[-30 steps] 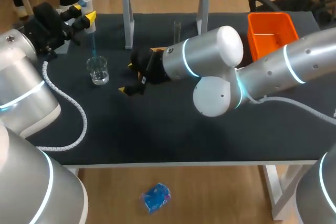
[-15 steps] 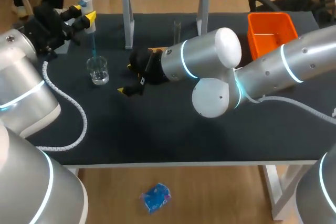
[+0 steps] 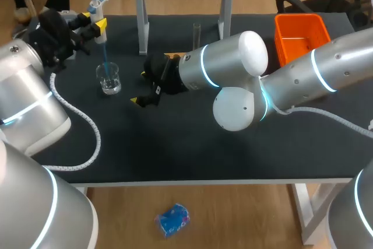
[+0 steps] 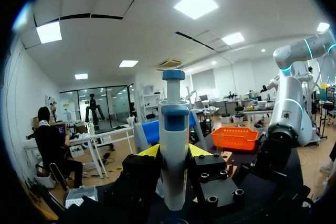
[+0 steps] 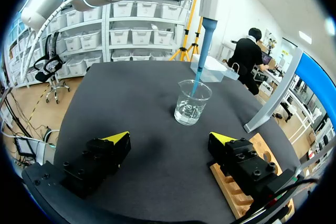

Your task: Invert the test tube, pick up the pipette, mount the tip to pipette, aspirate from beaker and dispense into the tube, eject the tip, return the pipette, and cap with the stopper.

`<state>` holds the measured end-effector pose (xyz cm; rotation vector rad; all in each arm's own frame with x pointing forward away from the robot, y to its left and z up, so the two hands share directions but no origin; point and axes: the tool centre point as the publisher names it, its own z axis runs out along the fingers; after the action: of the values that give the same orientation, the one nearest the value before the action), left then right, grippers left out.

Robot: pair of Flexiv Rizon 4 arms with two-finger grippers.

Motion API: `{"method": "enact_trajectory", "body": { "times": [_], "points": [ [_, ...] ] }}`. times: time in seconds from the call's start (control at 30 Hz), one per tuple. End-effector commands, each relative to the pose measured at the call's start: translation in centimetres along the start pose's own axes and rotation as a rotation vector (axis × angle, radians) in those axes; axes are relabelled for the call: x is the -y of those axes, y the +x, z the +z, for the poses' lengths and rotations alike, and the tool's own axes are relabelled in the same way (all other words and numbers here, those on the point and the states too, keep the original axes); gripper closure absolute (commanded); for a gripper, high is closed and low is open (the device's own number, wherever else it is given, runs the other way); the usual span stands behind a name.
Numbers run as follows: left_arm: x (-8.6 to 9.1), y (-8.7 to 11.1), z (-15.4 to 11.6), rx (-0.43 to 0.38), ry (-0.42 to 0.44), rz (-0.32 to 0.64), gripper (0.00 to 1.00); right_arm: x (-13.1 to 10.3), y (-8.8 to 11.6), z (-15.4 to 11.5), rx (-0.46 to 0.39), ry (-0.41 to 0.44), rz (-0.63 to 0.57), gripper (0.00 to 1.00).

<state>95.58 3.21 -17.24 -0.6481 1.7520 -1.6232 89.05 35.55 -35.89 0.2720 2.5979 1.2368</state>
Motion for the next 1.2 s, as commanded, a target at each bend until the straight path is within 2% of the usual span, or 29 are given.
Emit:
{"method": "enact_trajectory", "body": {
  "times": [0.03,0.67,1.2],
  "points": [
    [-0.5,0.3,0.0,0.013,0.01,-0.019,1.0,-0.1,0.1,0.0,0.005,0.005,0.0,0.0],
    [-2.5,0.2,0.5,0.013,-0.007,-0.082,1.0,-0.1,0.1,0.0,0.005,0.005,0.0,0.0],
    [-3.4,0.0,0.5,0.018,-0.019,-0.076,1.0,-0.1,0.1,0.0,0.005,0.005,0.0,0.0]
  ]
}}
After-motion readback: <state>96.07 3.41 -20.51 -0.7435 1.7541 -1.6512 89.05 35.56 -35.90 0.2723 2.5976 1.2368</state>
